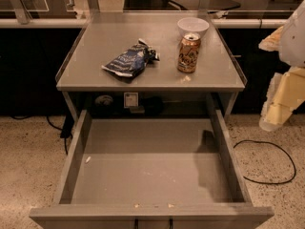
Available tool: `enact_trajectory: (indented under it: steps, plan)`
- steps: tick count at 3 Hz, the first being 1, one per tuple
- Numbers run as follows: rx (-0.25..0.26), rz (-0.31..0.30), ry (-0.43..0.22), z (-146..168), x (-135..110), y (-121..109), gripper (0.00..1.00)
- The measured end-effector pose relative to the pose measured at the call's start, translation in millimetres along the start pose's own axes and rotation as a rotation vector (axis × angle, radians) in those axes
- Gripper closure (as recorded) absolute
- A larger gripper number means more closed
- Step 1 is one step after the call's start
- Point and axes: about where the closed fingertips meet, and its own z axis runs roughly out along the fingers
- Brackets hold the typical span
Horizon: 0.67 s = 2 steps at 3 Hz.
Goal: Place orange can into top drawer
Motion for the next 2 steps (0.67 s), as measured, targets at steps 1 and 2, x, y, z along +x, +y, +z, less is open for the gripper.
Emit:
enact_trajectory:
  steps: [1, 2]
  plan:
    - [0.0, 0.0, 0.0, 0.0, 0.0, 0.0, 0.0]
    - [0.018, -0.008, 0.011, -2.9, -4.4, 6.8, 0.0]
